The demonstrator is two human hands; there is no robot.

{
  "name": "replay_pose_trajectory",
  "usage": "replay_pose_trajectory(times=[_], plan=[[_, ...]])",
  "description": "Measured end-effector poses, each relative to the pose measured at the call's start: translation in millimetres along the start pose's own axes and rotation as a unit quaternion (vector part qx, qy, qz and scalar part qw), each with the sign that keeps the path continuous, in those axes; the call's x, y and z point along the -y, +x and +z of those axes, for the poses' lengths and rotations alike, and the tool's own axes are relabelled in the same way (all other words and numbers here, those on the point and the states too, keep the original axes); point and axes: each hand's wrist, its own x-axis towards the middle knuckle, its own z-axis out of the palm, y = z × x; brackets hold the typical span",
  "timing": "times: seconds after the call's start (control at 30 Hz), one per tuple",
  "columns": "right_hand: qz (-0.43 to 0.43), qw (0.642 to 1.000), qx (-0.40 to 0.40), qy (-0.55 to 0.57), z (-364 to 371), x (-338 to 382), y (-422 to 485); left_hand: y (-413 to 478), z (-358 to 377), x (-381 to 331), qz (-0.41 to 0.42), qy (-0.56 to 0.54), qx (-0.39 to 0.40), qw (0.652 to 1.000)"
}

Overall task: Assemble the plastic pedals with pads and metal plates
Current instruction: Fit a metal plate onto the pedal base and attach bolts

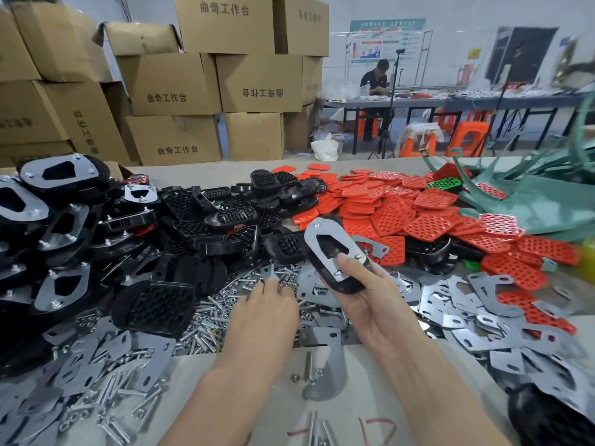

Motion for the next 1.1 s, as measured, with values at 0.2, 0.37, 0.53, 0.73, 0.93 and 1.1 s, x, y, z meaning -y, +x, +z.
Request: replay_pose_trajectory(times=[0.2, 0.37, 0.53, 0.73, 0.93, 1.1], plan=[[0.010, 0.999, -0.017, 0.043, 0, -1, 3, -4, 0, 13, -0.028, -0.147, -0.057, 0.987], [0.038, 0.996, 0.007, 0.079, 2, 0, 1, -4, 4, 19, -0.073, -0.298, -0.053, 0.950], [0.048, 0.996, -0.016, 0.070, 3, -1, 0, 0, 7, 24, -0.099, -0.383, -0.083, 0.915], [0.042, 0.997, -0.014, 0.063, 5, -2, -1, 0, 2, 25, -0.112, -0.438, -0.105, 0.886], [0.049, 0.999, 0.011, 0.001, 9, -11, 0, -3, -12, 19, -0.024, -0.443, -0.214, 0.870], [0.072, 0.990, 0.059, -0.105, 12, -18, -7, -6, -14, 14, 0.040, -0.392, -0.276, 0.877]])
